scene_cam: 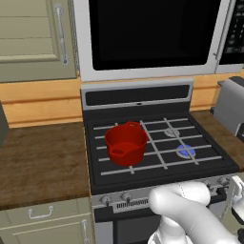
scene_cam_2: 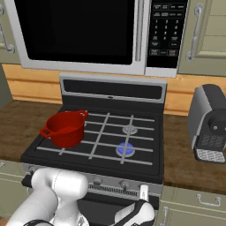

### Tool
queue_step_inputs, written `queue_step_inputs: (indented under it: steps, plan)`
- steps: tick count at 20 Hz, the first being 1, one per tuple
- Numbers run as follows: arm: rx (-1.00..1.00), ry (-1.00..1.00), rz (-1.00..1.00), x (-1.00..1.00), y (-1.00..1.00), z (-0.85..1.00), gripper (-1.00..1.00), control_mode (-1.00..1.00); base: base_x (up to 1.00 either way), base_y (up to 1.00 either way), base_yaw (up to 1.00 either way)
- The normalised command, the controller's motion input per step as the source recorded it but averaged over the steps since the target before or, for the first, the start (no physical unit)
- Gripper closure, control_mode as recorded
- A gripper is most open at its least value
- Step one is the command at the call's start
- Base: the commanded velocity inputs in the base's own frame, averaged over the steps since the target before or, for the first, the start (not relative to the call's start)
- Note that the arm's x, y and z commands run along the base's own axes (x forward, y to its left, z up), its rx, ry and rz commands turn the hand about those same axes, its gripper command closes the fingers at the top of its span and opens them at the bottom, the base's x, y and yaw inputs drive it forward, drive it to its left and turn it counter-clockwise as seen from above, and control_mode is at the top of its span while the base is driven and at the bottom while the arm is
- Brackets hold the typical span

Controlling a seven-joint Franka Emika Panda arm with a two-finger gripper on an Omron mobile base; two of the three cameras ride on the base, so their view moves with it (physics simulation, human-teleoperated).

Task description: Turn off the front right burner of the stove.

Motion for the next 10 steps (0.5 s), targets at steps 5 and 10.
queue_step_inputs:
  steps: [5,10]
  plan:
    - [0.00,0.00,0.00,0.00,0.00,0.00,1.00,-1.00,0.00,0.00,0.00]
    - [0.00,0.00,0.00,0.00,0.00,0.00,1.00,-1.00,0.00,0.00,0.00]
